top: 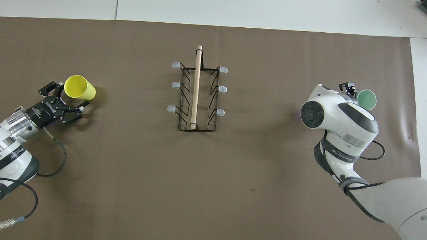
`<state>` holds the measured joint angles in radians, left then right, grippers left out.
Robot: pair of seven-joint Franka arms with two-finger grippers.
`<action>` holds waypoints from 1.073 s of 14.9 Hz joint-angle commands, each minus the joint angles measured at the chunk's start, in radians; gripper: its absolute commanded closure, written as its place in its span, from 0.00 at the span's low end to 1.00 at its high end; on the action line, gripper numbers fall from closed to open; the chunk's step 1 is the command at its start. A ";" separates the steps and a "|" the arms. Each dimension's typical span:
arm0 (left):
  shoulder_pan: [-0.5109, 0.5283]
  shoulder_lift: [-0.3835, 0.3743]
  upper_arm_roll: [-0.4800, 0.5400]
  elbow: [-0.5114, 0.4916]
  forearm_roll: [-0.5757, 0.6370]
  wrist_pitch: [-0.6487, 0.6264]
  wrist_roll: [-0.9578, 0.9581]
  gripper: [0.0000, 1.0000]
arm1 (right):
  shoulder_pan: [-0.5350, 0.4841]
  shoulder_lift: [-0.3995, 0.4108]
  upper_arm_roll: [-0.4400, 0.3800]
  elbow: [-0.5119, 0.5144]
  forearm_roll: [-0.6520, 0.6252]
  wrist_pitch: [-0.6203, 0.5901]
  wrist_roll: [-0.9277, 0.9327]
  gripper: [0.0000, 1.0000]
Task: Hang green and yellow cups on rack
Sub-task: 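Close the left gripper on the yellow cup while the right gripper grasps the green cup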
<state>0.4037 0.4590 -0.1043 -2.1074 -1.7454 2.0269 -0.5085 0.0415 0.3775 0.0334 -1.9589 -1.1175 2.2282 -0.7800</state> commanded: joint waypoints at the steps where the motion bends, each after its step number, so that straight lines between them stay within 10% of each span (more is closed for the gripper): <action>1: -0.025 0.015 0.009 0.018 -0.029 0.024 0.016 0.04 | -0.019 -0.042 0.022 -0.022 0.093 0.039 -0.022 1.00; 8: -0.045 0.017 0.011 0.024 -0.043 0.042 0.036 0.13 | -0.005 -0.071 0.049 0.037 0.439 0.021 -0.007 1.00; 10: -0.046 0.016 0.009 0.023 -0.045 0.044 0.033 0.41 | -0.005 -0.084 0.060 0.049 0.496 0.004 -0.004 1.00; 11: -0.045 0.016 0.009 0.023 -0.046 0.044 0.034 0.88 | -0.005 -0.092 0.071 0.055 0.522 -0.005 -0.002 1.00; 12: -0.045 0.016 0.011 0.023 -0.049 0.044 0.038 1.00 | -0.005 -0.095 0.075 0.063 0.560 -0.015 0.010 1.00; 16: -0.040 0.015 0.011 0.027 -0.042 0.042 0.070 1.00 | -0.005 -0.098 0.121 0.089 0.709 -0.021 0.125 1.00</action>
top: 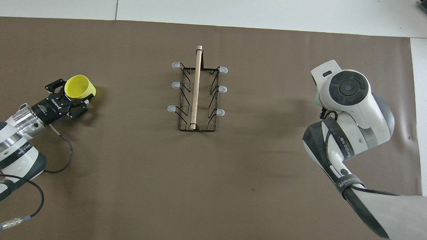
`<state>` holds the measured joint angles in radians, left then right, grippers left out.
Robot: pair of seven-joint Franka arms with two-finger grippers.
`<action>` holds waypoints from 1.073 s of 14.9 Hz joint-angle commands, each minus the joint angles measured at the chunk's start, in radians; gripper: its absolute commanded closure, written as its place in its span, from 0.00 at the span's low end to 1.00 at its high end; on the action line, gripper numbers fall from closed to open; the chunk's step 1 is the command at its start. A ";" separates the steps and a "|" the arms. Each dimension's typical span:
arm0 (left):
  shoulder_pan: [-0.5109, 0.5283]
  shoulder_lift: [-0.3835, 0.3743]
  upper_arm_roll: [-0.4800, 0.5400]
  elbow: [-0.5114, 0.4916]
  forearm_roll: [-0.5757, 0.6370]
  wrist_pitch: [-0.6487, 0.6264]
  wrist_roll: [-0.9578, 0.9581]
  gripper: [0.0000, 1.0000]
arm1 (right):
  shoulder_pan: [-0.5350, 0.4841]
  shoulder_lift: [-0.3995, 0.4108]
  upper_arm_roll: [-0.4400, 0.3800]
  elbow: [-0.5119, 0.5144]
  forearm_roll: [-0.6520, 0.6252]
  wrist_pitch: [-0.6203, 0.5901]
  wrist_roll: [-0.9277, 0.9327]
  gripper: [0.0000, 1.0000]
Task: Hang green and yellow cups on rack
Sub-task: 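Close the left gripper on the yellow cup while the right gripper grasps the green cup, then lift the green cup with the right gripper and carry it toward the rack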
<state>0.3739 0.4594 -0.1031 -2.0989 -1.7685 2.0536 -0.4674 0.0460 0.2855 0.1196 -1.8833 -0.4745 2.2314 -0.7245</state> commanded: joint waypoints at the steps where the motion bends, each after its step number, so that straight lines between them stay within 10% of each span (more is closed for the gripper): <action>1: -0.010 0.007 0.009 0.029 -0.014 0.031 0.033 1.00 | -0.009 -0.015 0.055 0.013 0.118 -0.022 0.117 1.00; 9: -0.127 -0.182 0.013 0.060 0.277 0.316 -0.034 1.00 | -0.009 -0.087 0.100 0.013 0.722 0.109 0.117 1.00; 16: -0.161 -0.245 0.011 0.132 0.769 0.355 -0.192 1.00 | -0.009 -0.146 0.155 -0.009 1.121 0.279 0.001 1.00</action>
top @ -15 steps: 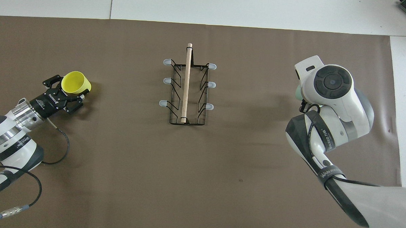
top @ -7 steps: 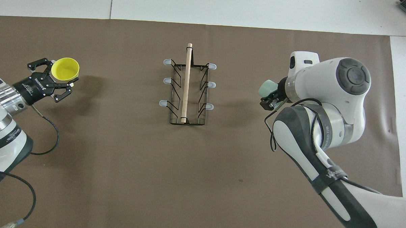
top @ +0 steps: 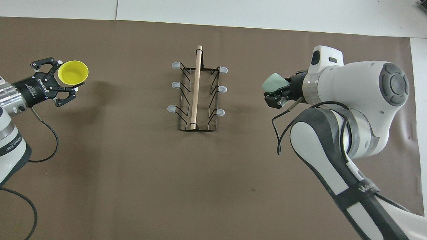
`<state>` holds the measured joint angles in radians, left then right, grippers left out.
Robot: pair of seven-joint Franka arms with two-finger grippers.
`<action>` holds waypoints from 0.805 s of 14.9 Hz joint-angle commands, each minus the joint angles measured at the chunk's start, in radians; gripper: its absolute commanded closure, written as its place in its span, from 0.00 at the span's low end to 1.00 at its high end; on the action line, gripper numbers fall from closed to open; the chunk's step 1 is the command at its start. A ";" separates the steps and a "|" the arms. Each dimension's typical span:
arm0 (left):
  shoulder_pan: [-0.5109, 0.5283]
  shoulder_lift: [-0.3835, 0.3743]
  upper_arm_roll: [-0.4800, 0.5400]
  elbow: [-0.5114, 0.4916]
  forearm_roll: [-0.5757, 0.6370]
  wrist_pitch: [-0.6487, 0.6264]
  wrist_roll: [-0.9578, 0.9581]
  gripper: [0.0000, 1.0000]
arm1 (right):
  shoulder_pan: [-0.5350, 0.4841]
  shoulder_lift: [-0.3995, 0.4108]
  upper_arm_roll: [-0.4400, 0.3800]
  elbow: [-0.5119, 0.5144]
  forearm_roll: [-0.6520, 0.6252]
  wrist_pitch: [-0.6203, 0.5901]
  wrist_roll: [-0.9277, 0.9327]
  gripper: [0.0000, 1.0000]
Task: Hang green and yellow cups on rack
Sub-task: 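Lift the green cup with the right gripper and carry it toward the rack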
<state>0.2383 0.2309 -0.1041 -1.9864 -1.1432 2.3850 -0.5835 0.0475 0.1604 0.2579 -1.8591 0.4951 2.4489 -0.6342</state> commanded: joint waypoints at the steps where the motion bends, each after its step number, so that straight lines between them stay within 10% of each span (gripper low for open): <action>1: -0.025 -0.018 0.012 0.038 0.224 0.022 -0.105 1.00 | -0.009 -0.027 0.023 -0.049 0.274 0.103 -0.175 1.00; 7: -0.048 -0.042 0.011 0.127 0.664 -0.041 -0.282 1.00 | 0.148 -0.079 0.031 -0.141 1.013 0.373 -0.637 1.00; 12: -0.100 -0.068 0.006 0.214 1.012 -0.197 -0.409 1.00 | 0.275 -0.050 0.030 -0.146 1.213 0.536 -0.873 1.00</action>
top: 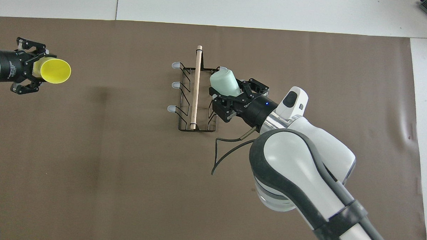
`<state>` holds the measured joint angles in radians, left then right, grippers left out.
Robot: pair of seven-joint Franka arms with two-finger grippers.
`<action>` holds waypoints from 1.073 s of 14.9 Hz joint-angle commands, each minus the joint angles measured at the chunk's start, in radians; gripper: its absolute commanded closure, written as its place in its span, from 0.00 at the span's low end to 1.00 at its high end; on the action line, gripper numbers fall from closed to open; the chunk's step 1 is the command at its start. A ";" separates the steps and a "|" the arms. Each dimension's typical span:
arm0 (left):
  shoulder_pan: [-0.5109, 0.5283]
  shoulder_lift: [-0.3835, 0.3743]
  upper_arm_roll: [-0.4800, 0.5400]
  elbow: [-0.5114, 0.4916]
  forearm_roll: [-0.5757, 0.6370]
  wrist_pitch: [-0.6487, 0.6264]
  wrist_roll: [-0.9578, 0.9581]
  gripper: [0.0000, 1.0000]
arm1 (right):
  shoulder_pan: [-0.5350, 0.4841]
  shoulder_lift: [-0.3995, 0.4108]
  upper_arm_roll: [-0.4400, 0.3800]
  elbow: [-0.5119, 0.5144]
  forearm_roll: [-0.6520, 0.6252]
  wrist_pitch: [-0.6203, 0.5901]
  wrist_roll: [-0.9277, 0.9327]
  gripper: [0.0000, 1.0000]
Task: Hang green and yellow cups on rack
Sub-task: 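Hang the green cup on a rack peg with the right gripper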
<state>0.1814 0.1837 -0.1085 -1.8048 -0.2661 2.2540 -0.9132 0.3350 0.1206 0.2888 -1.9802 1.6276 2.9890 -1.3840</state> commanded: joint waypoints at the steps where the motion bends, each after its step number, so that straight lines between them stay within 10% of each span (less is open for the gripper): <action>1: -0.062 -0.029 0.010 0.039 0.206 -0.079 -0.108 1.00 | -0.001 -0.010 0.000 -0.023 0.212 -0.005 -0.206 1.00; 6: -0.115 -0.084 0.009 0.022 0.469 -0.126 -0.214 1.00 | -0.005 0.013 -0.002 -0.028 0.788 -0.058 -0.831 1.00; 16: -0.155 -0.107 0.007 0.004 0.694 -0.146 -0.369 1.00 | -0.008 0.054 -0.003 0.003 0.792 -0.065 -0.857 1.00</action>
<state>0.0478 0.1060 -0.1124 -1.7784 0.3905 2.1256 -1.2381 0.3454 0.1559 0.2807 -1.9956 2.3987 2.9417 -2.1968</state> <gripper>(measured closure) 0.291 0.295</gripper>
